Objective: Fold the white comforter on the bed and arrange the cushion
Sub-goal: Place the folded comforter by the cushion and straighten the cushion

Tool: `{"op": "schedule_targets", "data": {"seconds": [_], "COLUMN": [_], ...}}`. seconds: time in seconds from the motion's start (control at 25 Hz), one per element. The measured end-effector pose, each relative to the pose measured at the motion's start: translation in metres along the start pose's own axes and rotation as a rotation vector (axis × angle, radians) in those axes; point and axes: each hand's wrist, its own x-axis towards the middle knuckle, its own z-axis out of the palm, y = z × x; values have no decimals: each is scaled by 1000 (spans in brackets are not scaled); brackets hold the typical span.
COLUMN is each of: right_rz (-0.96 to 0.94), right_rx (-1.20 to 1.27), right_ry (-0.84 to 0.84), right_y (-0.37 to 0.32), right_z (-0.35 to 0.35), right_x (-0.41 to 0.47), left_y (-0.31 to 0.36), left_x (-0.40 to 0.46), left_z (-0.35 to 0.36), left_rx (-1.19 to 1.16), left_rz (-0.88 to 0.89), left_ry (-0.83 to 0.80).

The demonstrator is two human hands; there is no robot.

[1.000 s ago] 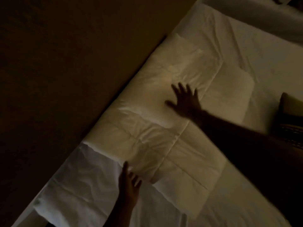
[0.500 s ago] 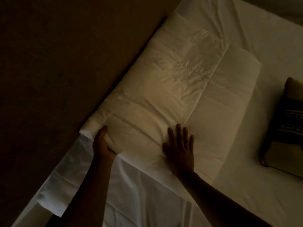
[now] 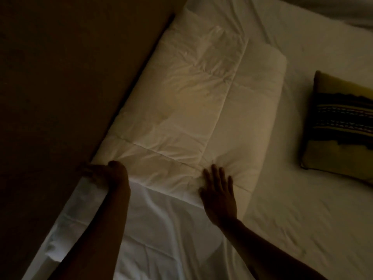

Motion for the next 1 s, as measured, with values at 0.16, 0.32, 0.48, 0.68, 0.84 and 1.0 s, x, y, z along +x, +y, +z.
{"op": "schedule_targets", "data": {"seconds": [0.16,0.32,0.48,0.68,0.84,1.0], "right_rz": [-5,88,166,272,305,275], "right_rx": [29,59,52,89,64,149], "right_ry": [37,189,271,285,301,377], "right_y": [-1,18,48,83,79,91], "right_z": [-10,-44,-87,-56,-18,-38], "right_x": [-9,50,135,175,208,211], "left_y": [32,62,142,168,145,201], "left_x": [-60,-72,-47,17,32,37], "left_z": [21,55,98,137,184,186], "left_rx": [563,811,966,1089,1159,969], "left_rz": [957,1305,1358,1235,1267,1385], "left_ry": [-69,-237,-290,-229,-206,-107]}}
